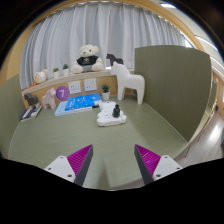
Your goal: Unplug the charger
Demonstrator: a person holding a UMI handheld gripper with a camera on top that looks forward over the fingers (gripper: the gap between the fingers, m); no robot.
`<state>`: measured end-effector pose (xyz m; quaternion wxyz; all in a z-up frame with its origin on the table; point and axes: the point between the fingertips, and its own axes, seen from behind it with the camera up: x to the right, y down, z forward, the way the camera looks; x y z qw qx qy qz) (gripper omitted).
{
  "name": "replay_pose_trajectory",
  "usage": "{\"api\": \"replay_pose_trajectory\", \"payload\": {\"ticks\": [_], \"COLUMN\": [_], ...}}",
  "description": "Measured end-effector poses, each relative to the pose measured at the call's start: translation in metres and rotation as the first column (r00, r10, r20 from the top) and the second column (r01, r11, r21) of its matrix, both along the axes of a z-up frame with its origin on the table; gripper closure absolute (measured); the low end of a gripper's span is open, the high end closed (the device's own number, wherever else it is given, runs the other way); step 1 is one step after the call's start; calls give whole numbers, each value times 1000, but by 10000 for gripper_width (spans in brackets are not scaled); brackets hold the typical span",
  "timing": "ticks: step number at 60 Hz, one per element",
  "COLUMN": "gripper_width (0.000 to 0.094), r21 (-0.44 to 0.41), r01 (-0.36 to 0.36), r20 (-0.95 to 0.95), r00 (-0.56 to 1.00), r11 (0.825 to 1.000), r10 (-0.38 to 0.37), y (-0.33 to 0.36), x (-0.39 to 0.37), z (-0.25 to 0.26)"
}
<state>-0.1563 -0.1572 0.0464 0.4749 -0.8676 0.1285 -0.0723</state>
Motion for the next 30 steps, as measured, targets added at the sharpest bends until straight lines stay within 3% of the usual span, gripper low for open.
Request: {"api": "replay_pose_trajectory", "payload": {"ticks": [13,21,30], "gripper_width": [180,344,626], "r21": [23,49,74], "r01": [-63,-127,-211], "r20": [-2,-26,-7], "r00": [998,991,977], "r11": [998,991,975], "r10": [63,129,212], "y": [139,196,217], "x": [64,75,74], "z": [-20,-30,-42]}}
